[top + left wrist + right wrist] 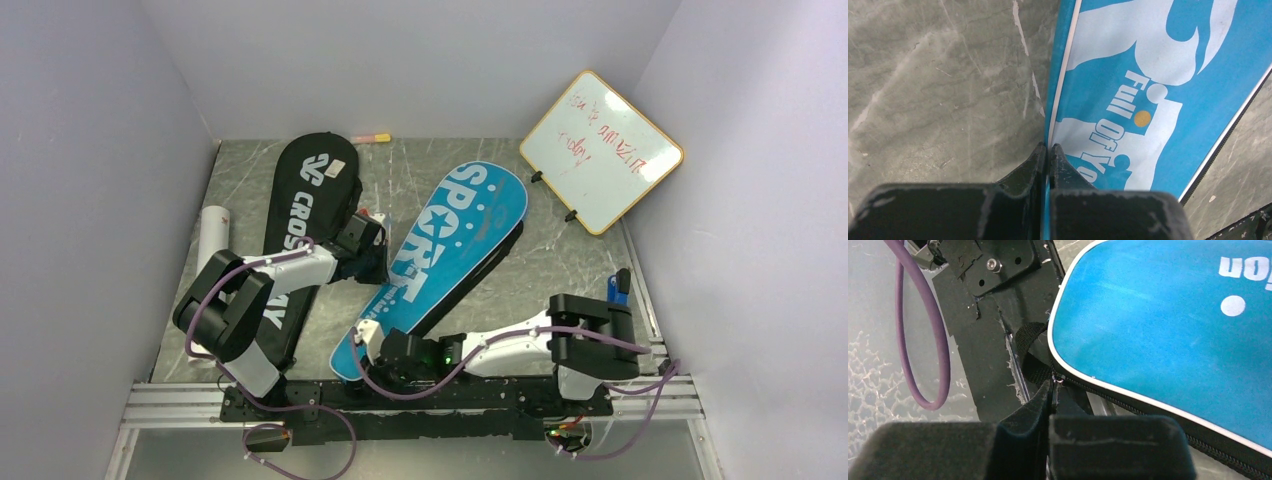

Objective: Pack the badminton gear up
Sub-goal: Zip the racket bag at the center of the board.

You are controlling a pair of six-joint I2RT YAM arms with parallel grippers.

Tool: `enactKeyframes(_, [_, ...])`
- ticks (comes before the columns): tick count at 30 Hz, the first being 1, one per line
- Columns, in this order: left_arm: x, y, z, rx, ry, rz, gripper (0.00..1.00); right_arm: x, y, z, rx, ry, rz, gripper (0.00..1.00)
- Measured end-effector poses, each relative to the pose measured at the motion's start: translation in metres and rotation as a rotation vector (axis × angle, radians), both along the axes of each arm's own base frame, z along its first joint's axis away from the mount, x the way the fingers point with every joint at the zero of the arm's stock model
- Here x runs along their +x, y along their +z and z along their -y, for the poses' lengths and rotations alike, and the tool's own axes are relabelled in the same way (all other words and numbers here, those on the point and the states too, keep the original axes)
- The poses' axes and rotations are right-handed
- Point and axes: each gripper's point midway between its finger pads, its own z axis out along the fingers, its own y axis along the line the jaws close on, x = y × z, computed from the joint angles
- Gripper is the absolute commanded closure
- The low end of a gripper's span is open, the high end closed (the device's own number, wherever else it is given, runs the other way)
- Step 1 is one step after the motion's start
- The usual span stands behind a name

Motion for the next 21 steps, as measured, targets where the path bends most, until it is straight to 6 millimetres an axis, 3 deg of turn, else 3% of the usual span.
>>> enactKeyframes(3, [-0.002, -0.001, -0.001, 0.005, 0.006, -0.012, 0.95, -0.004, -0.003, -0.006, 0.008, 0.006, 0.008, 1.00])
enactKeyframes(5, [-0.002, -0.001, -0.002, 0.006, 0.011, -0.012, 0.95, -0.003, -0.001, -0.007, 0.018, 0.004, 0.011, 0.93])
enactKeyframes(10, [-0.001, -0.001, -0.002, 0.005, 0.019, -0.010, 0.95, -0.002, 0.005, -0.006, 0.045, -0.015, 0.022, 0.63])
enactKeyframes(13, [-0.001, 0.001, -0.002, -0.004, 0.022, 0.008, 0.93, 0.008, 0.019, 0.002, 0.075, -0.069, 0.052, 0.52])
enactKeyframes(16, [0.000, 0.009, -0.004, -0.023, 0.027, 0.048, 0.86, 0.043, 0.042, 0.018, 0.123, -0.179, 0.079, 0.37])
enactKeyframes(21, [0.001, 0.039, -0.010, -0.057, 0.037, 0.164, 0.53, 0.137, 0.090, 0.074, 0.182, -0.535, 0.194, 0.14])
